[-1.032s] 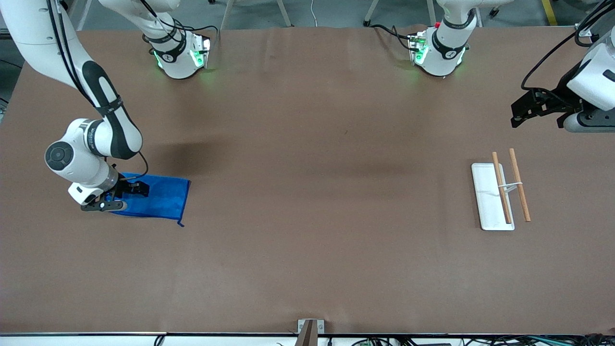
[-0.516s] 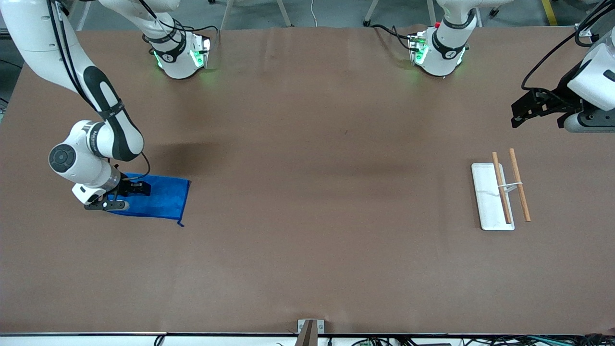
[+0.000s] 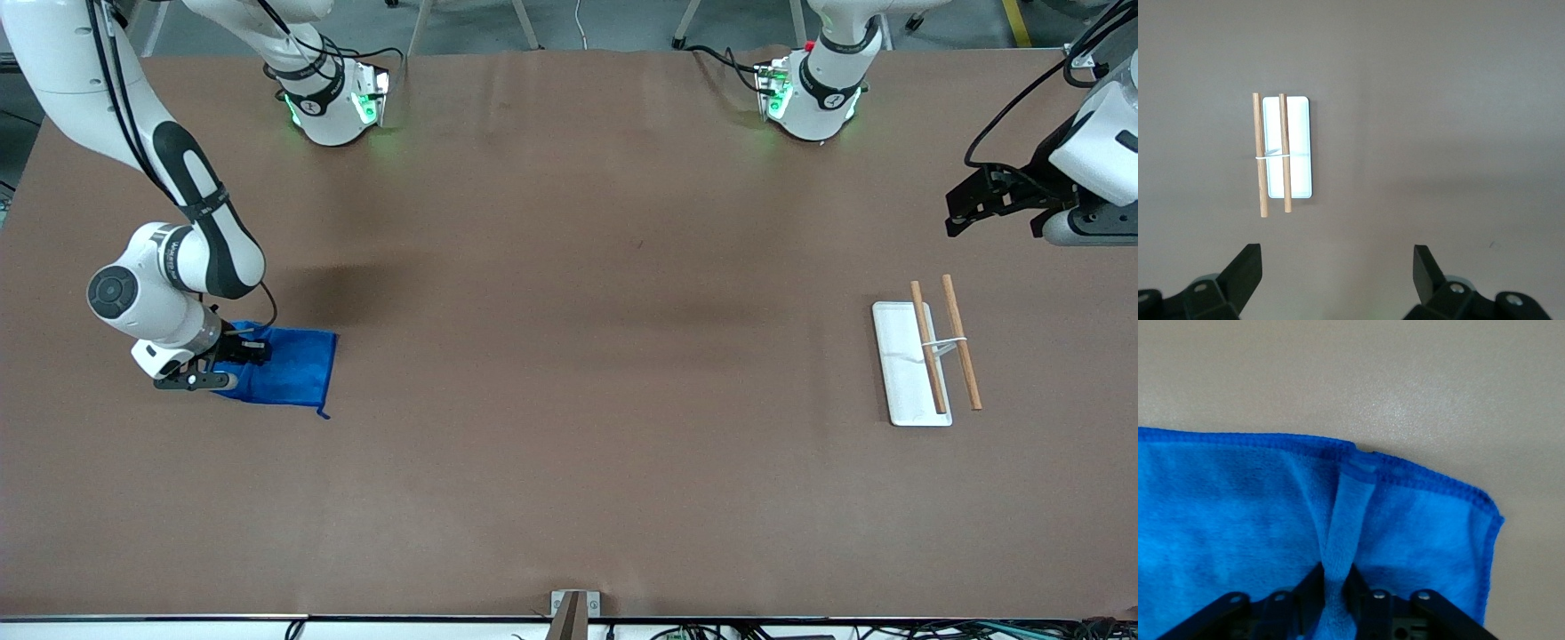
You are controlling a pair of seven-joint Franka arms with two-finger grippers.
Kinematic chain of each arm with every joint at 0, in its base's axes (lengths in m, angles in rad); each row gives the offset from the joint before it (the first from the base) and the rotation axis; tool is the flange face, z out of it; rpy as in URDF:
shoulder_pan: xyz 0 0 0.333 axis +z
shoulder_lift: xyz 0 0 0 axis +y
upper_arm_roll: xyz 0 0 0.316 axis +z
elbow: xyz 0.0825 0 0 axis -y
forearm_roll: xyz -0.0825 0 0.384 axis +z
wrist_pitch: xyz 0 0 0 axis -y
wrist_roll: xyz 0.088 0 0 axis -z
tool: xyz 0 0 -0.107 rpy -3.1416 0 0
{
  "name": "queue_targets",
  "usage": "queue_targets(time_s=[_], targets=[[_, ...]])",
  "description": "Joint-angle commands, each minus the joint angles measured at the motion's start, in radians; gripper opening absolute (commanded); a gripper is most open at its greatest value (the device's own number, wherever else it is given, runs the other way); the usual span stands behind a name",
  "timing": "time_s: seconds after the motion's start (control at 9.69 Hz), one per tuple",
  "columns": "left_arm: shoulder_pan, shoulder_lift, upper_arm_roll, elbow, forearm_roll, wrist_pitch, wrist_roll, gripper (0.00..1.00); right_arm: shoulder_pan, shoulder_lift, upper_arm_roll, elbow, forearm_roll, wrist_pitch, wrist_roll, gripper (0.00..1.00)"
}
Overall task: Right arm passes towel to left arm to hang
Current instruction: 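Lift the blue towel with the right gripper toward the table middle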
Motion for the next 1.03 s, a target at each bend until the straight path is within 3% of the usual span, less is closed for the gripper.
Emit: queue_targets(time_s=[0.0, 0.41, 0.62, 0.72, 0.93], targets=[[-0.001, 0.010, -0.006, -0.029, 0.021, 0.010, -0.015, 1.00, 0.015, -0.045, 0.003, 0.073, 0.024, -0.191, 0.002, 0.01], [-0.001, 0.027, -0.006, -0.020, 0.020, 0.016, -0.016, 1.00, 0.072, -0.104, 0.017, 0.401, 0.024, -0.703, 0.039, 0.01], [0.002, 0.027, -0.006, -0.019, 0.017, 0.016, -0.015, 1.00, 0.087, -0.126, 0.100, 0.446, 0.033, -0.761, 0.083, 0.01], [0.004, 0.029, -0.004, -0.019, 0.015, 0.019, -0.008, 1.00, 0.084, -0.137, 0.147, 0.440, 0.131, -0.764, 0.079, 0.01], [0.001, 0.033, -0.004, -0.019, 0.009, 0.034, -0.008, 1.00, 0.089, -0.137, 0.233, 0.441, 0.415, -0.749, 0.063, 0.01]])
